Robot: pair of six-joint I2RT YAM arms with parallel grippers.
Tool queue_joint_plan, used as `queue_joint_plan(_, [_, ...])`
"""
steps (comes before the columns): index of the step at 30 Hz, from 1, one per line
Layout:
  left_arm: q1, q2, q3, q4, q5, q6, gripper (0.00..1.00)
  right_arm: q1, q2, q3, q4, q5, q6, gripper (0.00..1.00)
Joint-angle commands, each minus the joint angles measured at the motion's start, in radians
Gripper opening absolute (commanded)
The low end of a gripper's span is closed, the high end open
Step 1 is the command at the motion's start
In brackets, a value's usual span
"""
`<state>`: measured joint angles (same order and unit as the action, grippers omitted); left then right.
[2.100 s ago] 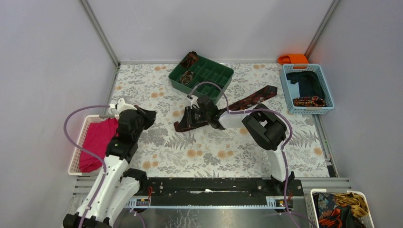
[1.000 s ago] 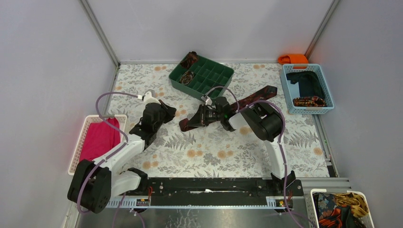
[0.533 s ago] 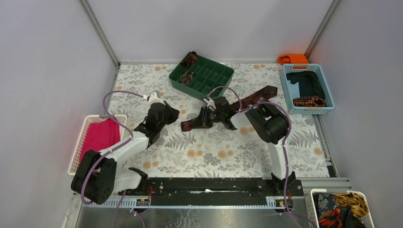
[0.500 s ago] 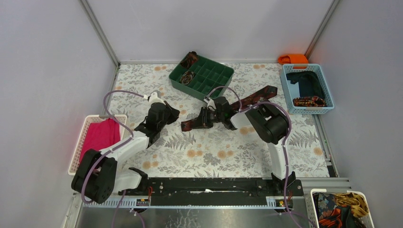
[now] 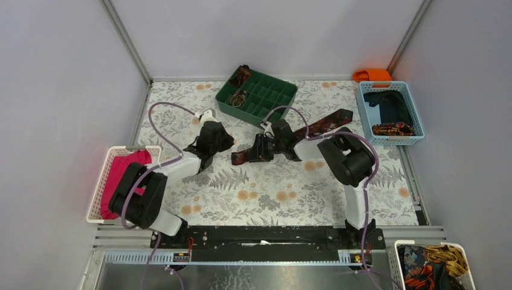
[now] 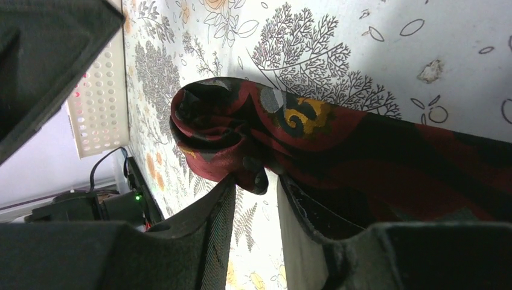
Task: Roll the ties
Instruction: Roll the tie at the center of the board.
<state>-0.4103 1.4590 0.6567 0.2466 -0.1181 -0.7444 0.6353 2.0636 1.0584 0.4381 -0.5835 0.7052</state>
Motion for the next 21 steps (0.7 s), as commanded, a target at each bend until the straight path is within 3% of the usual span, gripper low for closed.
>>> queue_joint_plan(1, [0.025,0.094,0.084,0.027,-0.007,0.069,0.00,-0.001,-0.065,0.021,-0.104,0.072,-0.067,0.41])
queue_joint_plan(10, [0.058,0.303,0.159,0.080,0.108,0.136,0.00,0.036,-0.153,0.011,-0.188,0.122,-0.134,0.46])
queue_joint_plan(13, [0.062,0.328,0.161,0.103,0.146,0.148,0.00,0.075,-0.203,0.014,-0.262,0.223,-0.194,0.47])
queue_joint_plan(14, [0.063,0.333,0.147,0.127,0.169,0.155,0.00,0.125,-0.247,0.019,-0.331,0.329,-0.250,0.46])
queue_joint_plan(16, [0.063,0.334,0.141,0.128,0.174,0.160,0.00,0.169,-0.271,0.005,-0.346,0.397,-0.264,0.39])
queue_joint_plan(19, [0.062,0.328,0.123,0.123,0.164,0.166,0.00,0.206,-0.282,-0.036,-0.316,0.437,-0.249,0.11])
queue_joint_plan(21, [0.062,0.320,0.099,0.126,0.153,0.157,0.00,0.224,-0.271,-0.053,-0.297,0.443,-0.231,0.04])
